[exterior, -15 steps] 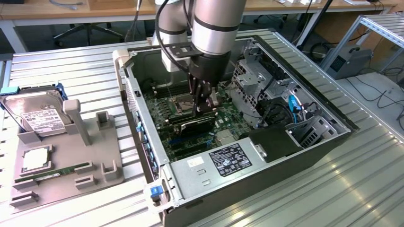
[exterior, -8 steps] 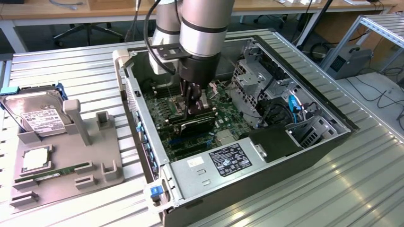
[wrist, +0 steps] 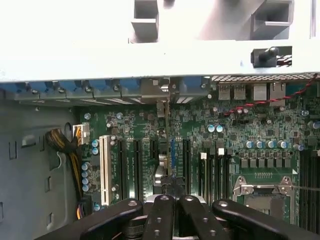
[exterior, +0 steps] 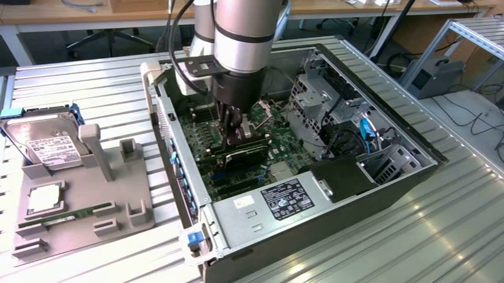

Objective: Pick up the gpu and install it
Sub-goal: 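Press down on the gpu until it lock into place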

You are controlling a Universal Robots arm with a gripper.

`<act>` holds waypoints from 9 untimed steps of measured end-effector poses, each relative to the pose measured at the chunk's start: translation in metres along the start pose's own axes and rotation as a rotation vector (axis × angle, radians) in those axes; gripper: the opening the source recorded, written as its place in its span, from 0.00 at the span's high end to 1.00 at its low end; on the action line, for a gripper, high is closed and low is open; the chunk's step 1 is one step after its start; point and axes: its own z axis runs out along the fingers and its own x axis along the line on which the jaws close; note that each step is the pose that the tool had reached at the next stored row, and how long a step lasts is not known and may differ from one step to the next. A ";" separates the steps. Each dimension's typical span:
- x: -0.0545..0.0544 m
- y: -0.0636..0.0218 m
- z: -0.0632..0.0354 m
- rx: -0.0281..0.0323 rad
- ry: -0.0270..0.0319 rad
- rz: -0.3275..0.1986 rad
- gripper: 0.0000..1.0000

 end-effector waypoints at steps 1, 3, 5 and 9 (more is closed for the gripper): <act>0.001 0.0000 0.0011 -0.0001 0.0001 0.000 0.89; 0.001 0.0001 0.0027 -0.0001 0.0001 0.000 0.89; 0.001 0.0005 0.0038 -0.0002 0.0002 0.000 0.89; 0.001 0.0019 0.0057 -0.0002 0.0002 0.000 0.89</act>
